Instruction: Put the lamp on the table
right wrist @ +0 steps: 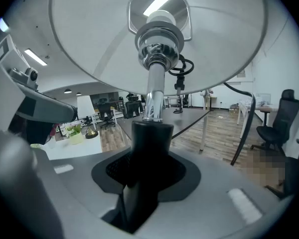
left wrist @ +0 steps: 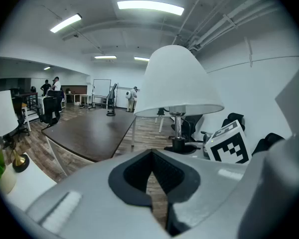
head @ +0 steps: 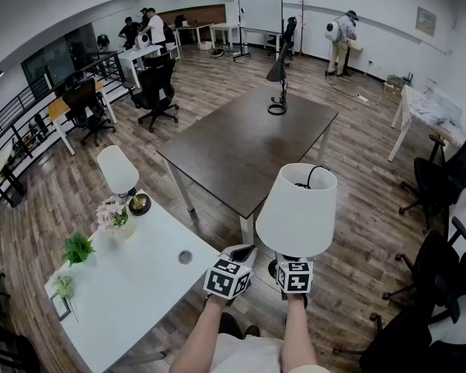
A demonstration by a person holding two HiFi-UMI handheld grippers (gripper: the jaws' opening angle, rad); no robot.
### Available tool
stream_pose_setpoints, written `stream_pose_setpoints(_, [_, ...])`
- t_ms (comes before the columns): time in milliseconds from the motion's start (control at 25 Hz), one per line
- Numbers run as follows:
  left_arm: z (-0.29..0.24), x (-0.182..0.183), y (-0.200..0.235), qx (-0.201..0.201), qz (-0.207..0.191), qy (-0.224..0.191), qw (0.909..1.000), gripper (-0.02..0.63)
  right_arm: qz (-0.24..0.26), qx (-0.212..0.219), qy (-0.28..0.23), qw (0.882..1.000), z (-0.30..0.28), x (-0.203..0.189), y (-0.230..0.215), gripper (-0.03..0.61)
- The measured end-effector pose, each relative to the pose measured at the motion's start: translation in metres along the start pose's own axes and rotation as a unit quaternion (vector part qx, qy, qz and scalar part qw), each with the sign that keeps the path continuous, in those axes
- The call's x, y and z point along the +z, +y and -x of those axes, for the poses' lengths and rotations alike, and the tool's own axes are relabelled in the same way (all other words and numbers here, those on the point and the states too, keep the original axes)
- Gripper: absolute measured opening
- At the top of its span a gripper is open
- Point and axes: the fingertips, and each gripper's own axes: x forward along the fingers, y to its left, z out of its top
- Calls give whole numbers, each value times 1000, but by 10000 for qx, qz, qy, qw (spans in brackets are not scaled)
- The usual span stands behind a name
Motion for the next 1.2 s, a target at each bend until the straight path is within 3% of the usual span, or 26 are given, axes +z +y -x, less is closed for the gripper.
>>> stream_pose_setpoints(560, [-78,29,-2,-394,19,136,9991,0,-136,45,-111,9998,-27,19,-51,152])
stream_pose_setpoints(1200, [-190,126,53,-629,-30,99,9980,0,-279,-366,-220,9987,-114,93,-146,150])
